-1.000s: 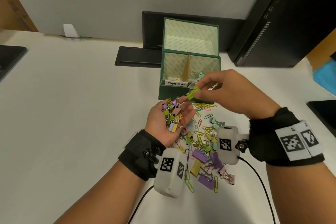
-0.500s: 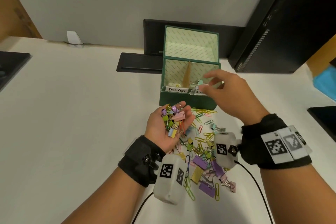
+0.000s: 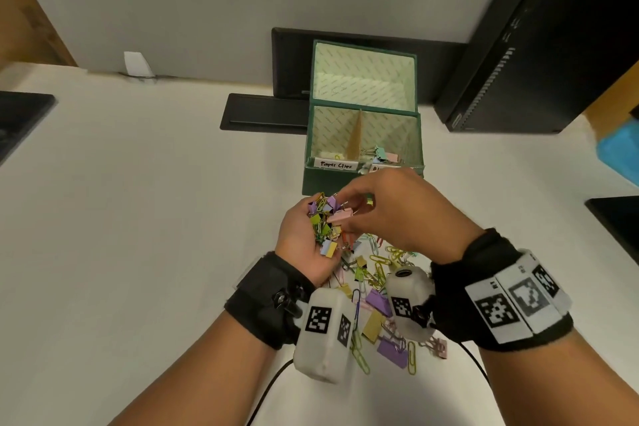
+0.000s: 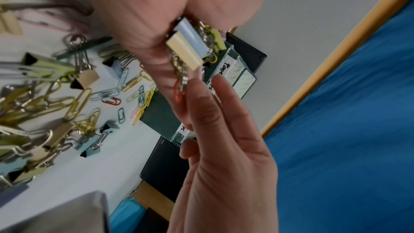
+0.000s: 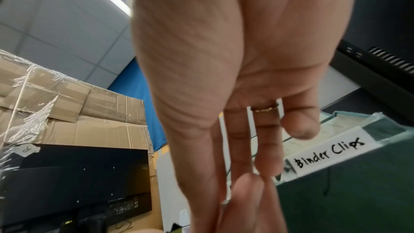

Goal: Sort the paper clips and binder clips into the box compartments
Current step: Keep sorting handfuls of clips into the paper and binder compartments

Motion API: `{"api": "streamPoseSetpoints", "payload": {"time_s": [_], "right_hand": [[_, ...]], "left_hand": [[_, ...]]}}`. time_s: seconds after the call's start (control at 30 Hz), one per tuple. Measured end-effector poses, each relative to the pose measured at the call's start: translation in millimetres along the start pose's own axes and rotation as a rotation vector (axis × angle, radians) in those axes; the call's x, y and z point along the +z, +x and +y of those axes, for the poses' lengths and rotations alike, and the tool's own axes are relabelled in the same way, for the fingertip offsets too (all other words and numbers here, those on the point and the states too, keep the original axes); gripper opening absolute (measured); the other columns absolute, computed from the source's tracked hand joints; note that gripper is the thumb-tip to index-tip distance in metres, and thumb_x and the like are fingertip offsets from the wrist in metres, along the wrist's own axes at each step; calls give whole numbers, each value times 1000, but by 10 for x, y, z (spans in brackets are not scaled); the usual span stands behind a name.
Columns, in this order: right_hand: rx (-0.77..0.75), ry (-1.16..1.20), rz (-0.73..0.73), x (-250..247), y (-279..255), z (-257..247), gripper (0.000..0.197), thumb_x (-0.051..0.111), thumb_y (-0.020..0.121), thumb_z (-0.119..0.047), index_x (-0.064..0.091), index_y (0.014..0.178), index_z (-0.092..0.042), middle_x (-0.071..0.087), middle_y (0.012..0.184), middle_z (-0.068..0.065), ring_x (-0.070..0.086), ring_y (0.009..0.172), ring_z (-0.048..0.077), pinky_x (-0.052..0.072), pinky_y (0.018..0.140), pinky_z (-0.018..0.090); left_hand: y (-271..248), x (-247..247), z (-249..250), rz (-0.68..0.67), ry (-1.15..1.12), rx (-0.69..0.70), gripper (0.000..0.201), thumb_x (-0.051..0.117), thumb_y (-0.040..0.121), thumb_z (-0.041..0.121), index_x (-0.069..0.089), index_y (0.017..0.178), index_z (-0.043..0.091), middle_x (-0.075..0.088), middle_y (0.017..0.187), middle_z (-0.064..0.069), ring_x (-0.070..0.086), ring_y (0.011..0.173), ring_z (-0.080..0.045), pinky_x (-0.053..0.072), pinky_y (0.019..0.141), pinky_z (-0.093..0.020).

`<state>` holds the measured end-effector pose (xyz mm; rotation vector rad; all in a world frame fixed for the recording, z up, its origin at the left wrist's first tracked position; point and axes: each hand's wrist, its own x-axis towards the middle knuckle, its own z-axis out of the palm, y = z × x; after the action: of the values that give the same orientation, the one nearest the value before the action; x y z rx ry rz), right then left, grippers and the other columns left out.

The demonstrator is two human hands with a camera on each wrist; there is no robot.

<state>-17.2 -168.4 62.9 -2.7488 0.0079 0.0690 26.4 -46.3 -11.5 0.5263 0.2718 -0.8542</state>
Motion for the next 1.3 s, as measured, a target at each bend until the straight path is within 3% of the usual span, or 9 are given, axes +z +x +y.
{"api": "streamPoseSetpoints", "payload": {"time_s": [0.13, 0.27, 0.4, 0.53, 0.7, 0.87, 1.03, 1.13, 1.3], "right_hand": [[52, -16, -5, 45, 28, 29, 26, 77, 80, -41, 76, 103, -30, 73, 94, -13, 65, 84, 3, 57, 78, 32], [80, 171, 5, -58, -1, 62, 15, 74, 83, -43, 78, 92, -32, 71, 79, -18, 62, 72, -6, 43, 59, 10], [84, 453, 55, -251, -65, 98, 10, 73, 85, -33, 80, 90, -28, 75, 78, -13, 67, 73, -1, 53, 66, 15], [171, 620, 326, -362, 2, 216, 6, 74, 85, -30, 78, 88, -27, 74, 79, -6, 57, 61, -1, 46, 54, 11], [285, 551, 585, -311, 213, 330, 11, 72, 86, -32, 77, 88, -22, 75, 85, -9, 69, 80, 6, 60, 73, 30], [311, 213, 360, -232, 265, 358, 27, 66, 90, -39, 73, 112, -24, 68, 118, -8, 62, 105, 10, 48, 87, 24], [16, 345, 90, -123, 1, -34, 17, 76, 83, -33, 76, 99, -27, 72, 89, -16, 64, 81, 0, 51, 72, 14], [-75, 248, -100, 19, -92, -145, 26, 84, 73, -31, 76, 98, -31, 71, 89, -12, 65, 83, 8, 55, 78, 28], [-179, -91, -108, 170, -90, -189, 36, 81, 74, -36, 70, 108, -39, 62, 94, -14, 46, 93, 12, 37, 72, 22]], "left_hand": [[-34, 44, -16, -64, 17, -23, 61, 32, 98, 19, 72, 57, 2, 69, 65, -13, 67, 52, -19, 57, 53, -25], [-12, -6, 7, -110, -102, -62, 52, 31, 99, 21, 71, 91, -10, 71, 91, -23, 71, 70, -26, 60, 75, -40], [39, -47, 33, -66, -100, -68, 53, 32, 100, 24, 73, 91, -8, 71, 98, -24, 72, 84, -33, 60, 75, -44], [71, -72, 43, -24, -164, -85, 46, 35, 100, 29, 60, 114, -7, 69, 105, -26, 71, 82, -37, 60, 71, -47], [77, -91, 47, -35, -181, -83, 46, 35, 100, 29, 60, 116, -6, 69, 105, -26, 71, 81, -38, 60, 69, -47], [93, -96, 44, -23, -158, -74, 46, 35, 100, 29, 59, 117, -6, 69, 104, -26, 71, 81, -38, 60, 69, -47], [77, -85, 59, -30, -99, -21, 33, 40, 93, 18, 63, 103, -3, 69, 95, -21, 71, 80, -30, 61, 72, -39], [62, -98, 62, -20, -47, -42, 42, 33, 95, 19, 68, 77, 3, 68, 73, -14, 69, 62, -25, 57, 54, -28], [52, -103, 68, 32, -9, -53, 42, 35, 96, 30, 69, 108, 8, 73, 91, -13, 72, 75, -27, 59, 63, -36]]}}
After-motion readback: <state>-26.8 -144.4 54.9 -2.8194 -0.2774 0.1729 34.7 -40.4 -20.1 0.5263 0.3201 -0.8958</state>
